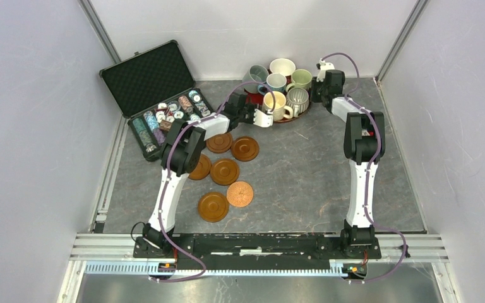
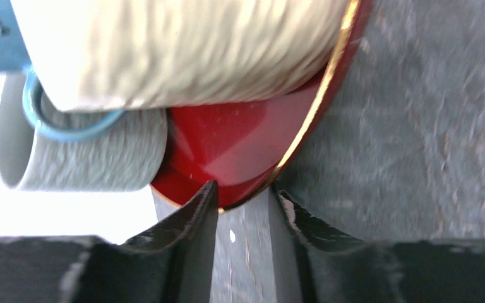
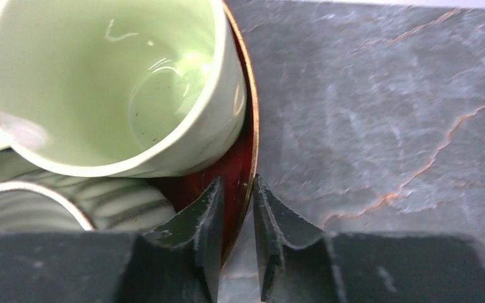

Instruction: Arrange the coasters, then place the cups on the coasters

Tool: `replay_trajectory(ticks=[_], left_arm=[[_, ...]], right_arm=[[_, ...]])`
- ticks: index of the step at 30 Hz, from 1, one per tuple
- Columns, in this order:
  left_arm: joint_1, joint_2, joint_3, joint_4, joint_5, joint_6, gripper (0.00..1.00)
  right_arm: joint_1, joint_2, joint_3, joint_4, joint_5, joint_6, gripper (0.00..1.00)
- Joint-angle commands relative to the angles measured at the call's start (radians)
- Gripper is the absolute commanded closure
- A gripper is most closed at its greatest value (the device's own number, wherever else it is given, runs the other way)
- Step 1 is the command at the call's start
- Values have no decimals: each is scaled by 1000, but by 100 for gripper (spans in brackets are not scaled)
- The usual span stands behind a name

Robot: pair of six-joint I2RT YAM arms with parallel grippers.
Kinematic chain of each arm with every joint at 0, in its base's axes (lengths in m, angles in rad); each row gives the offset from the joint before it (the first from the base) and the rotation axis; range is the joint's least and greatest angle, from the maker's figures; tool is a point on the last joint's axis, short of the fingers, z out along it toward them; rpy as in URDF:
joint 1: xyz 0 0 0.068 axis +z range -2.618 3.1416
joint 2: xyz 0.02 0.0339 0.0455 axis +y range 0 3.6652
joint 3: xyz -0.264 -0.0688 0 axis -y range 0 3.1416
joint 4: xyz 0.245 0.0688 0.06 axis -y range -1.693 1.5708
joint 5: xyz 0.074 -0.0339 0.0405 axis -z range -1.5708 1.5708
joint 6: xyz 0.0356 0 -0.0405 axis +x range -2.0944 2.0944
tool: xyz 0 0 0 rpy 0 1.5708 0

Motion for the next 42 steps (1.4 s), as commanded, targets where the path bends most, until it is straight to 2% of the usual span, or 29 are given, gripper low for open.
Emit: replay_trajectory(ticks=[1,3,5,9,13,17,22,27,30,36,38,42], left_arm=[[34,-151,-173,132,-50,-54,52],[27,-222,-261,138,-39,-57,48],[19,-285,-338,138,-37,-70,42],[17,-387,-415,95,-42,-110,37],[17,-472,-472,32,-31,-124,33],[17,-534,-458,-76,-26,-214,28],[19,-614,-316,-441,37,-482,17],[51,-679,-239,-734,143,-702,14],[103,-723,-274,-821,225,-753,13],[250,-819,-437,-890,342,-712,8],[271,-864,-503,-900,333,-666,4],[280,-966,-676,-862,313,-619,1]], right_arm=[[77,-176,-106,-7,-100,0,68],[76,-234,-169,-11,-90,-12,67],[76,-291,-228,-11,-72,-24,59],[73,-376,-306,-32,-51,-43,48],[72,-426,-345,-59,-55,-52,47],[72,-482,-367,-103,-105,-79,44],[78,-592,-400,-195,-278,-215,30],[112,-709,-497,-250,-363,-315,16],[156,-739,-551,-274,-399,-347,14],[315,-701,-589,-280,-417,-385,15],[377,-666,-573,-285,-387,-407,15],[484,-581,-519,-279,-344,-425,18]])
